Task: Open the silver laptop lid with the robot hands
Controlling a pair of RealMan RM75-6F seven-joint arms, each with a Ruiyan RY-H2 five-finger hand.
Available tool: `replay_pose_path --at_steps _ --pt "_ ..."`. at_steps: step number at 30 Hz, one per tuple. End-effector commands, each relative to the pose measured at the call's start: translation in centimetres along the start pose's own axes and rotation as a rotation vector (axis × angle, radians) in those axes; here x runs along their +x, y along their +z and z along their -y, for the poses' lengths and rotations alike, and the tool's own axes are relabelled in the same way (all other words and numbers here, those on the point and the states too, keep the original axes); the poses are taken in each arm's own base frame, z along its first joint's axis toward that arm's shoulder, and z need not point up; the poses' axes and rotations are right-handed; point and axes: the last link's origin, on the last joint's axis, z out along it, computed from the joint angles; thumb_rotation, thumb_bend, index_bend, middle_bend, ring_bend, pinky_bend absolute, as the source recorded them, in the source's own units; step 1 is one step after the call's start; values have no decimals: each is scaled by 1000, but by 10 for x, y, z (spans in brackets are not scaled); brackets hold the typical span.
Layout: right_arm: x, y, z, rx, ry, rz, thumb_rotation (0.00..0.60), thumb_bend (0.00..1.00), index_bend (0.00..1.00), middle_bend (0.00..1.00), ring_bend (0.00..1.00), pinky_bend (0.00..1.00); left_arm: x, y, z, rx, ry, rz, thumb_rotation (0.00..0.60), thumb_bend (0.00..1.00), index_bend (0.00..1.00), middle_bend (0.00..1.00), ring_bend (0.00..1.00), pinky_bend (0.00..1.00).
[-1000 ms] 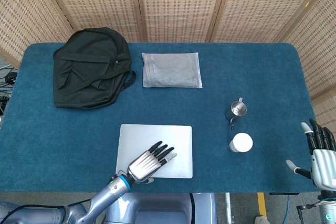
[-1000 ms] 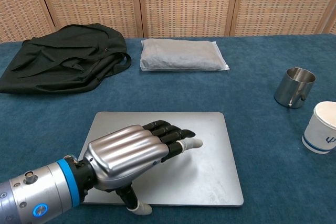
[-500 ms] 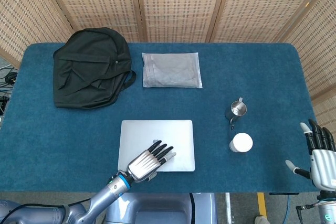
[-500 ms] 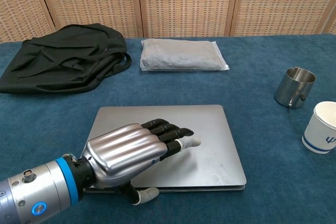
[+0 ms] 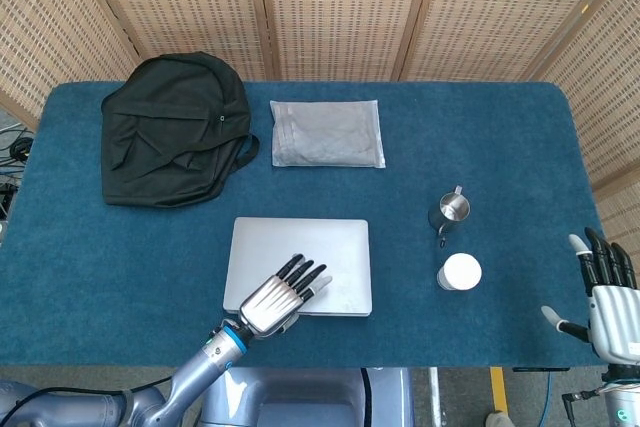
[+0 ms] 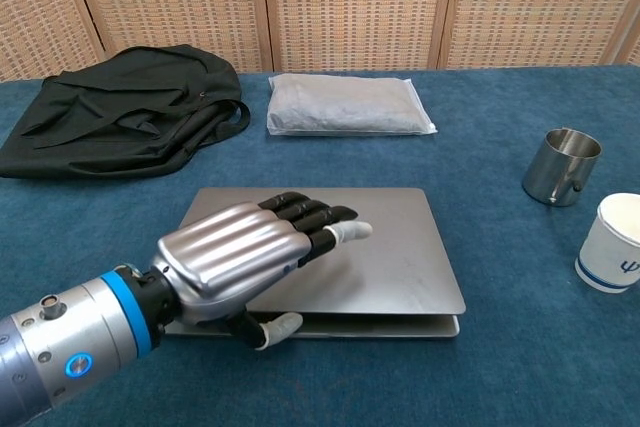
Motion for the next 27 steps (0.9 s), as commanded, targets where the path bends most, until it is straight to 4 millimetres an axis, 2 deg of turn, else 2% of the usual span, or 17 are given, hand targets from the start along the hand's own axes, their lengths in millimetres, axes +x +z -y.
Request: replay_pose_path --at_steps 1,14,19,23,25,27 --pt "1 -2 2 17 5 -3 600 12 38 0 0 0 13 9 6 78 1 -25 600 544 0 0 0 0" --pt "-12 -8 9 237 -50 33 600 84 108 1 0 2 48 39 29 208 -47 -60 600 544 0 0 0 0" --pt "-22 -12 17 405 -31 85 600 144 147 53 0 60 61 51 37 236 -43 -80 600 544 0 0 0 0" --pt "-33 -11 27 541 -14 166 600 236 173 99 8 97 67 61 42 259 -63 -76 600 544 0 0 0 0" --pt "-40 -9 34 598 -3 211 600 316 184 121 24 115 70 65 42 261 -67 -78 600 544 0 0 0 0" --pt "-48 -7 39 635 7 254 600 441 189 131 36 128 73 68 41 261 -71 -80 600 544 0 0 0 0"
